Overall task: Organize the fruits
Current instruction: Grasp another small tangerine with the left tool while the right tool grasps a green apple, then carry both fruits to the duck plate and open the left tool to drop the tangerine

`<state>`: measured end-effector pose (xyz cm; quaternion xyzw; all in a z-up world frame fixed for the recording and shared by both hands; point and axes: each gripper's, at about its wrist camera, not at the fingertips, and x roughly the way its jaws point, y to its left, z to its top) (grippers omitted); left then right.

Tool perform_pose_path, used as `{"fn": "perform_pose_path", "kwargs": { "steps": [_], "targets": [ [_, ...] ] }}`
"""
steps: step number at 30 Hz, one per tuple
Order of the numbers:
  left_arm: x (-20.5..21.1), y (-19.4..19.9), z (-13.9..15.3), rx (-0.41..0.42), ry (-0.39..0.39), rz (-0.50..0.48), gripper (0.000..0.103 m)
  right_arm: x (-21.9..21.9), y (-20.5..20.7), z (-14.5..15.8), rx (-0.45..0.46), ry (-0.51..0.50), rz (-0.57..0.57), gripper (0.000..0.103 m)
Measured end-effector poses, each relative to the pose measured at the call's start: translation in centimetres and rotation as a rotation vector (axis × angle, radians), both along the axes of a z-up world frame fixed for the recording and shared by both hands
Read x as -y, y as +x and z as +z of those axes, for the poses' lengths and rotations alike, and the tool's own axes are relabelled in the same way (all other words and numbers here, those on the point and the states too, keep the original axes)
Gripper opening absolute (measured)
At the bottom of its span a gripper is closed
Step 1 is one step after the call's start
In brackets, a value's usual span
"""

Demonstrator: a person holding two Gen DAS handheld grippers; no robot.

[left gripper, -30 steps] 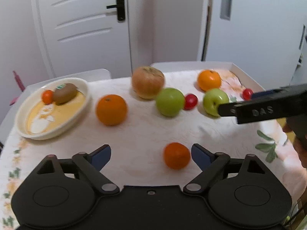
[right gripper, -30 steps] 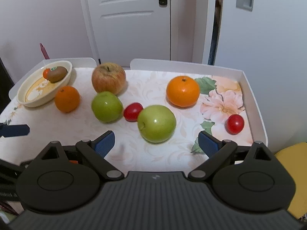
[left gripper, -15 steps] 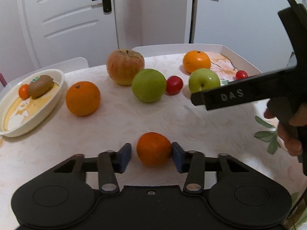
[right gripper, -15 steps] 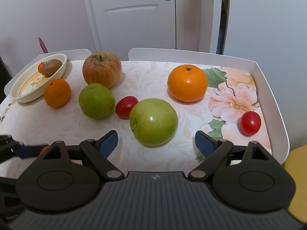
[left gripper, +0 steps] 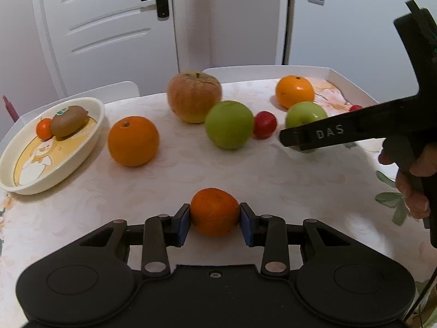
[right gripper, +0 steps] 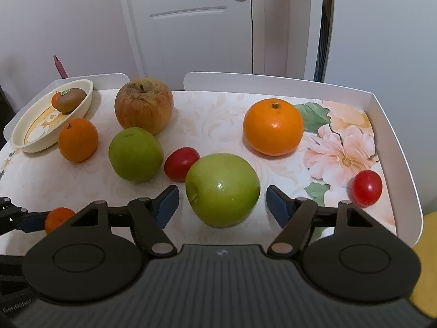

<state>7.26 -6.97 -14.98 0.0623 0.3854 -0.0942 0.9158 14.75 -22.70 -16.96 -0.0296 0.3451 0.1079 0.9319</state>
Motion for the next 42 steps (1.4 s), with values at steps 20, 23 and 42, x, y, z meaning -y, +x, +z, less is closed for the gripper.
{"fn": "perform_pose_path", "kwargs": {
  "steps": [20, 23, 42],
  "targets": [
    [-2.1, -0.2, 1.9, 0.038, -0.015, 0.055, 0.041, -0.8, -1.4, 2.2, 0.019, 0.000, -0.009, 0.072],
    [-2.8, -0.6, 2.9, 0.055, -0.018, 0.060, 0.041, -1.3, -2.0, 3.2, 0.023, 0.006, -0.013, 0.072],
    [-11.9, -0.1, 10.1, 0.111, -0.038, 0.112, 0.041, -11.0, -3.7, 9.4, 0.023, 0.049, 0.010, 0.072]
  ]
}}
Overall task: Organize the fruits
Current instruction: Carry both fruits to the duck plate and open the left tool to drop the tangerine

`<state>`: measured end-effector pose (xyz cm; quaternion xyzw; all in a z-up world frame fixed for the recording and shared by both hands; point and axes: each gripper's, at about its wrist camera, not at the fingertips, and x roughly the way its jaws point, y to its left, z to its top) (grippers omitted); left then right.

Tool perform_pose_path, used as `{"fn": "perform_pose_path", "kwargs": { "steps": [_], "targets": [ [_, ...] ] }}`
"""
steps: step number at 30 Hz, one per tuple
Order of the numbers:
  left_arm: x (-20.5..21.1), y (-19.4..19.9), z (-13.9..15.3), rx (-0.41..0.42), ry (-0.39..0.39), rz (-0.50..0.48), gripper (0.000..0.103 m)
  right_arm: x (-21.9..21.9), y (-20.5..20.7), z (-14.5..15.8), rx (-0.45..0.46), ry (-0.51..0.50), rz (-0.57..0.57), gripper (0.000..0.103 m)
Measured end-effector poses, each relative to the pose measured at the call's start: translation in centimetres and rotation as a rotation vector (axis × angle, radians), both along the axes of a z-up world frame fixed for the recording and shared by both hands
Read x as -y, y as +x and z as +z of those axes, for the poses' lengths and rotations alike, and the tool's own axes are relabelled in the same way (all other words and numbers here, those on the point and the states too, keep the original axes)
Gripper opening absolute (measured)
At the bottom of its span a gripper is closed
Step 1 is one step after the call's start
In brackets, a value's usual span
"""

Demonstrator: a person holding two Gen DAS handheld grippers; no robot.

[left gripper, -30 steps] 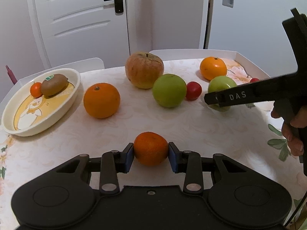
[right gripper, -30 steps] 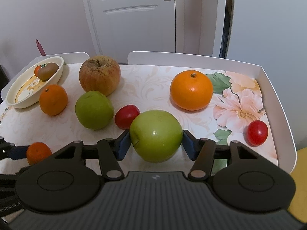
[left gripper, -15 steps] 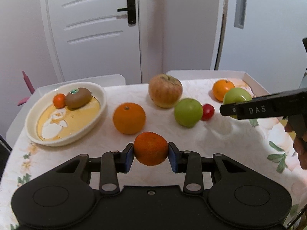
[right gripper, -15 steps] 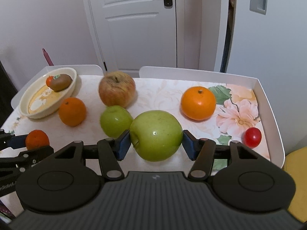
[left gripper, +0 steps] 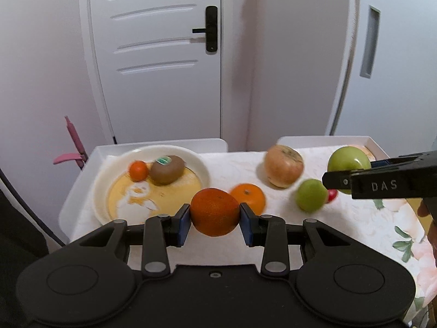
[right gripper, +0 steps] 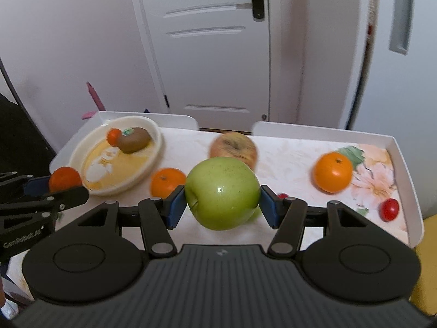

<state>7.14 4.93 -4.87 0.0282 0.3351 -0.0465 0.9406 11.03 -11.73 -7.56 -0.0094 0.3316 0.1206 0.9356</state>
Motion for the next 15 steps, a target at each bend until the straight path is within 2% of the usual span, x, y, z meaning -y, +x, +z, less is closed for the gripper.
{"fn": "perform_pose_path", "kwargs": {
  "steps": [7, 15],
  "targets": [
    [-4.3, 1.7, 1.2, 0.011, 0.007, 0.000, 0.041, -4.8, 1.2, 0.8, 0.004, 0.008, 0.019, 0.072],
    [-8.7, 4.8, 0.4, -0.007, 0.020, -0.005, 0.041, -9.5, 3.5, 0.2, -0.014, 0.009, 0.026, 0.072]
  ]
}}
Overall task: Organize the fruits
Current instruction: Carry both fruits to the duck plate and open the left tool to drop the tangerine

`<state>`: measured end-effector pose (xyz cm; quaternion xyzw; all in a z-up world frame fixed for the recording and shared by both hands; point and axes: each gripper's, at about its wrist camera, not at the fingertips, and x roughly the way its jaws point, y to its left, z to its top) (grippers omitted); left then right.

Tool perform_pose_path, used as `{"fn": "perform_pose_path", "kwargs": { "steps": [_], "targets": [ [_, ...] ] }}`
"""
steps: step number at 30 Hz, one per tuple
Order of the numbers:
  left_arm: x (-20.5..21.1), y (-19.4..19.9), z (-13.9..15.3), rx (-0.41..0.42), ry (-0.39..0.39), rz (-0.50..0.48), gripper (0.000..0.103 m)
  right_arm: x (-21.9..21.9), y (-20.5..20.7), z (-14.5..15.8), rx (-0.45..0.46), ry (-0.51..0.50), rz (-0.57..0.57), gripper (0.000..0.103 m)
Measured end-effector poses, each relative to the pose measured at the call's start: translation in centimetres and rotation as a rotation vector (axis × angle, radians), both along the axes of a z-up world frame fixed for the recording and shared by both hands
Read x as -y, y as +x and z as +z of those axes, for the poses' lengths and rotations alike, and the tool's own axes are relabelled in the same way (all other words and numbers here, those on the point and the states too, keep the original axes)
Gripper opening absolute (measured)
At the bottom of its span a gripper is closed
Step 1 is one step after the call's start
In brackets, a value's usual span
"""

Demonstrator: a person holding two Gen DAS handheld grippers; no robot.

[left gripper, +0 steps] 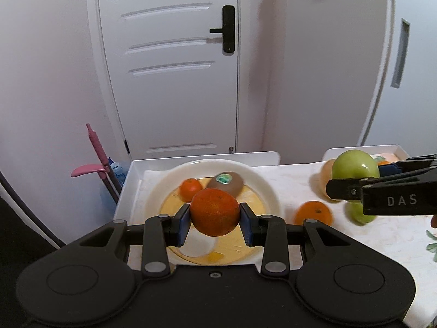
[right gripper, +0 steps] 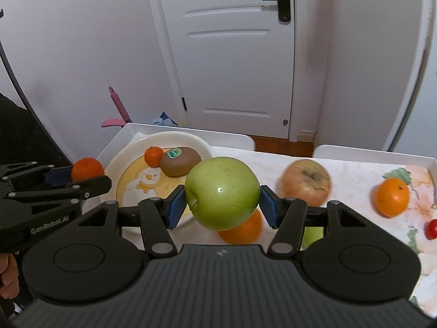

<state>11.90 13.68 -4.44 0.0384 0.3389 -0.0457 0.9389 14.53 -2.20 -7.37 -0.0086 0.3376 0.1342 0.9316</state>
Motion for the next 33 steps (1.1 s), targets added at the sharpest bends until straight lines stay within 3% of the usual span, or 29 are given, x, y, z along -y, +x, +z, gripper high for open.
{"fn": "perform_pose_path", "kwargs": {
  "steps": [12, 26, 27, 28, 31, 33],
  "targets": [
    [-4.3, 5.8, -3.6, -0.064, 0.018, -0.034, 0.041, -4.8, 4.0, -2.7, -0.055, -0.019, -0.023, 0.072],
    [-4.3, 10.3, -7.8, -0.145, 0.064, -0.090, 0.042, -5.6, 6.6, -4.5, -0.097, -0.032, -0.060, 0.072],
    [-4.4, 10.3, -7.8, -0.145, 0.060, -0.086, 0.048, -5.5, 6.6, -4.4, -0.095, -0.031, -0.062, 0.072],
    [-4.4, 10.3, -7.7, -0.142, 0.055, -0.083, 0.065, -5.4, 6.6, -4.4, -0.093, -0.030, -0.064, 0.072],
    [-4.5, 9.8, -7.0, -0.119, 0.033, -0.099, 0.088, -5.0, 6.7, -4.1, -0.092, -0.020, -0.068, 0.072],
    [-4.2, 9.3, -6.5, -0.095, 0.070, -0.093, 0.098, -4.8, 6.8, -3.8, -0.090, -0.020, -0.065, 0.072]
  ]
}}
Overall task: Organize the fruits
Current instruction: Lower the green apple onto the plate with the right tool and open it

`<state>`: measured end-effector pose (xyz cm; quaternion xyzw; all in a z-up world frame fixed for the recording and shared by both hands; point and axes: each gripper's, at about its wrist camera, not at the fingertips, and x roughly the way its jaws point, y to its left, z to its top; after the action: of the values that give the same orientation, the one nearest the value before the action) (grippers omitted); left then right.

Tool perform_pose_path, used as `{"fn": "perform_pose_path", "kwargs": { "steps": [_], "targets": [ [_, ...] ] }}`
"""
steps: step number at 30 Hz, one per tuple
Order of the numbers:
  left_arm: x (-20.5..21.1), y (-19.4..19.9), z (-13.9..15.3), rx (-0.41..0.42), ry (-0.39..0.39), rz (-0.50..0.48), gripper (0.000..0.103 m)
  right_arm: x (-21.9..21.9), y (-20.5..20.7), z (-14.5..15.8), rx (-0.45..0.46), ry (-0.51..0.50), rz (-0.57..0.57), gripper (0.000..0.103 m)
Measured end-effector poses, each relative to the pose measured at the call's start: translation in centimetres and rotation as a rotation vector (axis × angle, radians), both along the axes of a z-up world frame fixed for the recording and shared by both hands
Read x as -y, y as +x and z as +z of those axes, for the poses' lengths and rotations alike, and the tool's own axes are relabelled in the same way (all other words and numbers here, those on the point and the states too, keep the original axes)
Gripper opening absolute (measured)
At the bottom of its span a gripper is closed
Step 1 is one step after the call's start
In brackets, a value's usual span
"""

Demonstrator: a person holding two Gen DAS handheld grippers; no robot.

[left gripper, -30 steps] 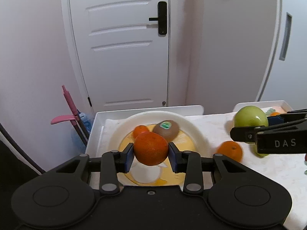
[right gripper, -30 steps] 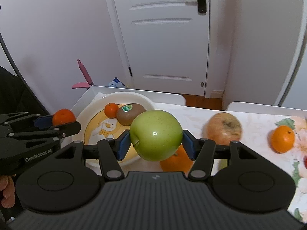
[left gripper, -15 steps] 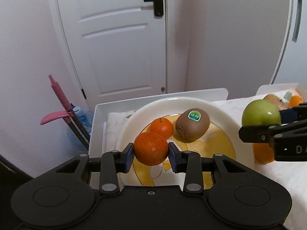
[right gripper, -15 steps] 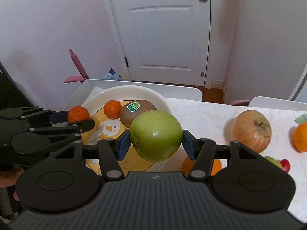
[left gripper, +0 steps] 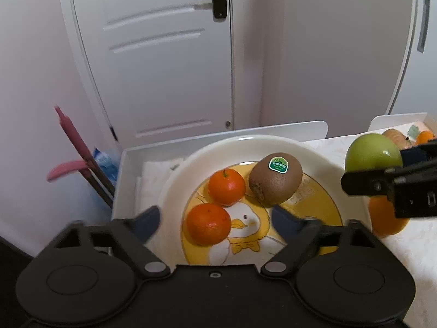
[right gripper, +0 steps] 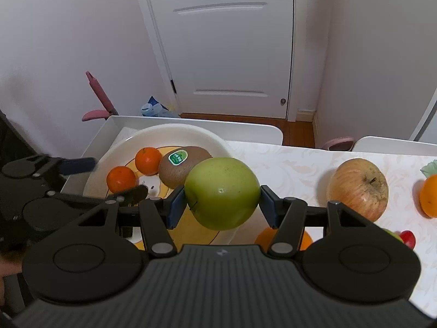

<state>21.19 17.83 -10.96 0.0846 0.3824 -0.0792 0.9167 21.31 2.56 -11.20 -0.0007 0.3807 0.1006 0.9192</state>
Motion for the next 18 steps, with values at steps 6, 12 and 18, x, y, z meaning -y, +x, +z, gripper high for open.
{"fn": "perform_pose_path", "kwargs": {
  "steps": [6, 12, 18],
  "targets": [
    [-0.2, -1.2, 1.0, -0.001, 0.005, 0.026, 0.100, 0.3, 0.3, 0.5, 0.001, -0.018, 0.046, 0.072],
    [-0.9, -2.3, 1.6, -0.013, -0.008, 0.081, 0.103, -0.2, 0.7, 0.4, -0.005, -0.036, 0.108, 0.072],
    [-1.0, -3.3, 1.7, -0.040, -0.016, 0.106, 0.103, -1.5, 1.3, -0.7, -0.022, -0.087, 0.198, 0.072]
  ]
}}
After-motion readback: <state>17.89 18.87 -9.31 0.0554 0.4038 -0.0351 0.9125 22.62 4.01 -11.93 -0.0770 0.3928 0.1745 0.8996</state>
